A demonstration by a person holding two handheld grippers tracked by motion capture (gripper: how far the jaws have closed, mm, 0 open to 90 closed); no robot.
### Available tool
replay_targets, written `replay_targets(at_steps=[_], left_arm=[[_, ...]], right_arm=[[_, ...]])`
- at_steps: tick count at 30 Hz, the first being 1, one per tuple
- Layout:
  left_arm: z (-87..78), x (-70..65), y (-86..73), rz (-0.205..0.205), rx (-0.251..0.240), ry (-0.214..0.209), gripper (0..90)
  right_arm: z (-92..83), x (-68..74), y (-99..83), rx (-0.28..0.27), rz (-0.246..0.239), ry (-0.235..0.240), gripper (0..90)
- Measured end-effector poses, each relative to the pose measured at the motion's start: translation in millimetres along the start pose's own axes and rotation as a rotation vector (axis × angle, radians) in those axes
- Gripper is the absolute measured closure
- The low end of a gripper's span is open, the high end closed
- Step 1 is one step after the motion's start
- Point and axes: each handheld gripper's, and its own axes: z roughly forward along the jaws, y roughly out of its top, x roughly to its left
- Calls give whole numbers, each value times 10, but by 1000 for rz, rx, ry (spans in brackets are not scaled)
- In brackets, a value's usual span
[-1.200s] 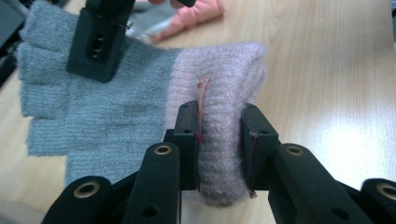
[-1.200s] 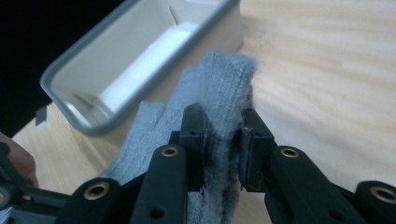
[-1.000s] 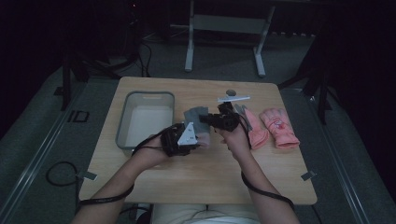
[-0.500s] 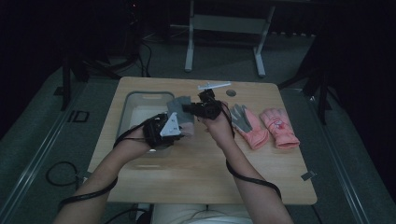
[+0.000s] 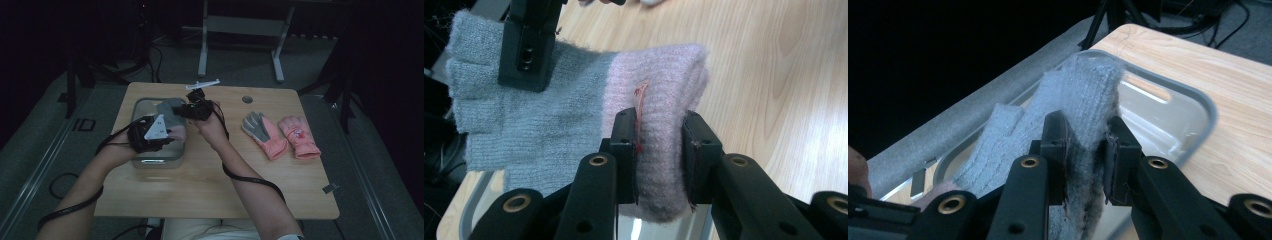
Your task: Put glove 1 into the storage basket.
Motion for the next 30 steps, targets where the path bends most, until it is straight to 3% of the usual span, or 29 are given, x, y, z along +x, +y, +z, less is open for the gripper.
replay_targets(at_steps=[6, 16, 23, 30], left_arm=[[87, 127, -165, -22, 57, -54, 713], [477, 227, -404, -40, 129, -133, 713], [647, 282, -526, -22, 158, -142, 712], [823, 323, -556, 2, 210, -189, 713]], right_arm=[[273, 10, -33, 30, 10, -6, 750], [684, -142, -233, 113, 73, -49, 749], [872, -245, -288, 160, 78, -58, 743], [993, -274, -312, 195, 57, -89, 716]])
